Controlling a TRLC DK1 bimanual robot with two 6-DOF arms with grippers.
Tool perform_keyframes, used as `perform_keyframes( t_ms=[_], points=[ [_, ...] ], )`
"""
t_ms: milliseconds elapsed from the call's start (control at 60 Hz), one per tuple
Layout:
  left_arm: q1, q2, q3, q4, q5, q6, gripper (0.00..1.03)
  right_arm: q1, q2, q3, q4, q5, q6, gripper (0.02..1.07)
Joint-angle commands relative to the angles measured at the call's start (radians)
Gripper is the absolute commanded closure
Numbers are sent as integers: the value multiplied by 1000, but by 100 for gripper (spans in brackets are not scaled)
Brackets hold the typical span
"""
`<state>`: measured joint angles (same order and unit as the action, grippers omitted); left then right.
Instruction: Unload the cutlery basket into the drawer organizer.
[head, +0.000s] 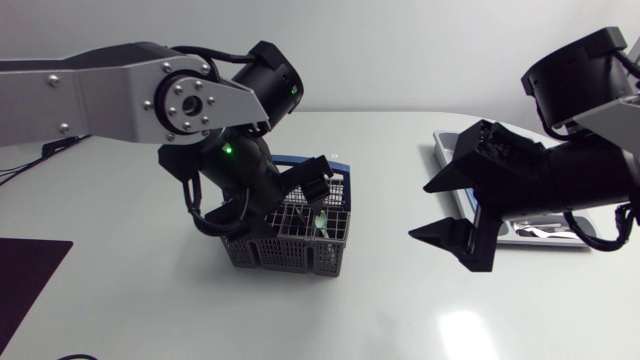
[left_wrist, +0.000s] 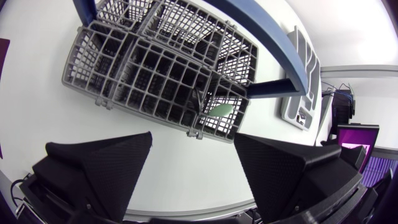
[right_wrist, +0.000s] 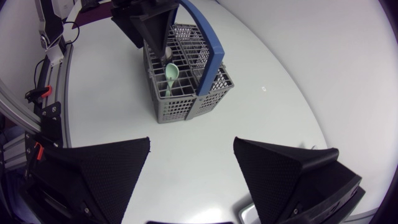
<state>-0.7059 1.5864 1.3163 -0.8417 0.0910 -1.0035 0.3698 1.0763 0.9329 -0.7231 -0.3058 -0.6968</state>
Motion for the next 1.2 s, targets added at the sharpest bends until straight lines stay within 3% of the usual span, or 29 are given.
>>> perform_keyframes(
  t_ms=[0,133,400,517,700,750,833,983,1183],
  points=[
    [11,35,38,-17,7,-33,12,21,-13,-28,14,10,56,10],
    [17,52,52,-16,7,-35,12,43,-15,-40,28,10,77,12],
    [49,92,87,-14,7,-30,31,69,-13,-77,57,10,92,12],
    [49,99,89,-13,7,-29,44,75,-13,-89,77,10,99,12],
    [34,115,87,-5,7,-24,49,103,1,-112,116,23,109,13],
    [33,119,89,-3,7,-24,64,118,4,-120,125,25,118,13],
    [36,122,90,4,7,-24,76,133,8,-129,137,31,125,13],
    [36,130,90,15,6,-20,79,141,13,-134,145,34,126,13],
    [31,136,90,36,-7,-18,92,166,17,-135,152,34,135,13]
  ],
)
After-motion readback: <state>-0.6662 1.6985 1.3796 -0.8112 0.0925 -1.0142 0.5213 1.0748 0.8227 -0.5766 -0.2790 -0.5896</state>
